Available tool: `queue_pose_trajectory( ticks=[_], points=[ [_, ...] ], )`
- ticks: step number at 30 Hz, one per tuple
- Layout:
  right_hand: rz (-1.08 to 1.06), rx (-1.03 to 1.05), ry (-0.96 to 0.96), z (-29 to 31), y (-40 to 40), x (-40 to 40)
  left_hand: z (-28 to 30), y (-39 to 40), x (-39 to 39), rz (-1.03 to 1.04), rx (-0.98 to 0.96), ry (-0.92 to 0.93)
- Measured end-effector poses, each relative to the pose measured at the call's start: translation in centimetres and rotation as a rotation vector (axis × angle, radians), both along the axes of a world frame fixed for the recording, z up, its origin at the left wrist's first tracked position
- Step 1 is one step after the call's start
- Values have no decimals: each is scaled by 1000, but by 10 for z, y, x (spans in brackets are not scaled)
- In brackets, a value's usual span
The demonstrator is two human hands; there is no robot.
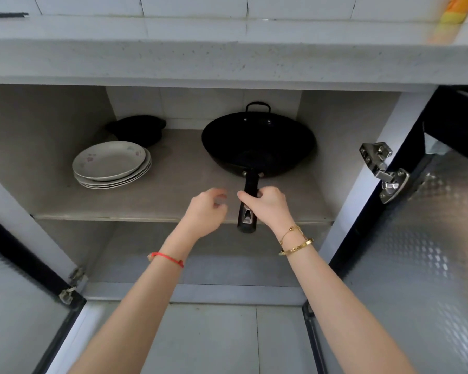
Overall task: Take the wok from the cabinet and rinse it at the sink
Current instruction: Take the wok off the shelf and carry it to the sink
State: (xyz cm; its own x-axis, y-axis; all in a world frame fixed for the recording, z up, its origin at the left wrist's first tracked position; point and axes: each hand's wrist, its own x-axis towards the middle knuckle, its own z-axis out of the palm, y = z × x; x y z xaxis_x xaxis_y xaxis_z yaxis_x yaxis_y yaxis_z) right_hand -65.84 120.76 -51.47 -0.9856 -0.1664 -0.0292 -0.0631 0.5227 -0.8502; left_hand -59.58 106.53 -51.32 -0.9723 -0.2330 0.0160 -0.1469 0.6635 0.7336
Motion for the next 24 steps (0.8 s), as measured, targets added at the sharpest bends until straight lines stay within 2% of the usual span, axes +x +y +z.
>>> queue_pose_trajectory(
  ticks=[2, 5, 8, 18, 24],
  points=[
    [-15, -27, -3, -1, 0, 2, 3, 6, -17, 41, 141, -1],
    [-20, -25, -24, -1, 4, 6, 4, 22, -32, 57, 460, -56],
    [-9, -13, -29, 1, 12, 15, 4, 35, -39, 70, 572, -77],
    [48, -20, -9, -7, 39, 84, -15, 49, -1, 74, 695, -149],
    [34, -34, -17, -23, 49, 131, -29, 59, 45, 11, 738, -92]
  ],
)
